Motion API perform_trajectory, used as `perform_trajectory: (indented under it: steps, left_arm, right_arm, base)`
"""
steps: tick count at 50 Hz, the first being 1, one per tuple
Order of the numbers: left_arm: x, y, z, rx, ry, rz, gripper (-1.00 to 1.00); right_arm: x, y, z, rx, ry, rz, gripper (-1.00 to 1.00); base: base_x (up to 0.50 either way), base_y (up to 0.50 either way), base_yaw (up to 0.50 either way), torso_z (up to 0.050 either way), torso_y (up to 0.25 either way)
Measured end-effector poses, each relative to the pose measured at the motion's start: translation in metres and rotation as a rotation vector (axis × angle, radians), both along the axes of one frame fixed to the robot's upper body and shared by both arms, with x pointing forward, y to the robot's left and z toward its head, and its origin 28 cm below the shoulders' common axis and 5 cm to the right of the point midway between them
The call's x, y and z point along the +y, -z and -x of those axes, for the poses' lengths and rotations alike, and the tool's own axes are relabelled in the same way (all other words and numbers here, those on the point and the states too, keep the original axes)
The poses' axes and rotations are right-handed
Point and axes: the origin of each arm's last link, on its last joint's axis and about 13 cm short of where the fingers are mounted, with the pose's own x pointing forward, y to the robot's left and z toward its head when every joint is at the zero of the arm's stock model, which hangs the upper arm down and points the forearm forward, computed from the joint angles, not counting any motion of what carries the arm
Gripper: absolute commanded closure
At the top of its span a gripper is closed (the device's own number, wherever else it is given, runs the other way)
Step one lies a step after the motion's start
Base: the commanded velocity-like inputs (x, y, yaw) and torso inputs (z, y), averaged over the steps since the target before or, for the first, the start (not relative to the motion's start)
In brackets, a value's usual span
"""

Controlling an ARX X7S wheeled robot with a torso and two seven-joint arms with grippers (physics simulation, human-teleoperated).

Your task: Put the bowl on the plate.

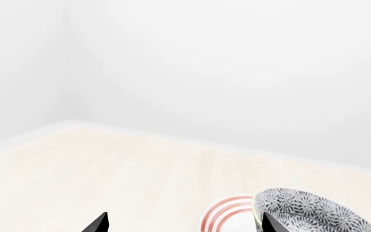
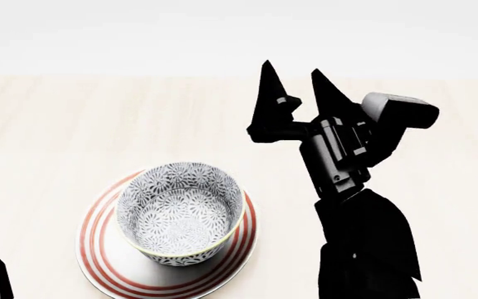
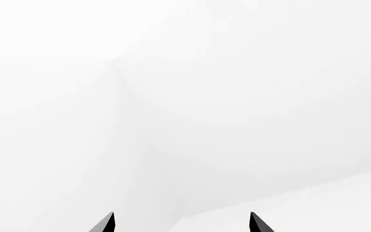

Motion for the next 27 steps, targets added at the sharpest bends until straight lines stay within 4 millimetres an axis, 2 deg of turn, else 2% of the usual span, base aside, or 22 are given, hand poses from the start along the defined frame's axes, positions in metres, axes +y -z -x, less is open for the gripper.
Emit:
perform_trajectory:
  steps: [16,27]
  left_arm:
    - [-0.005,-0.006,-0.001,-0.021,0.037,-0.01,-1.0]
    - [-0.007,-0.013,0.001,-0.06,0.058,-0.028,-1.0]
  right_arm:
    - [-0.051,-0.014,0.051,-0.168,0.175,0.017,-1.0]
    - [-0.069,-0.02,0.093,-0.215,0.188,0.098,-1.0]
  base:
    - [0.0,0.0,0.0,0.0,0.0]
    - [0.0,0.0,0.0,0.0,0.0]
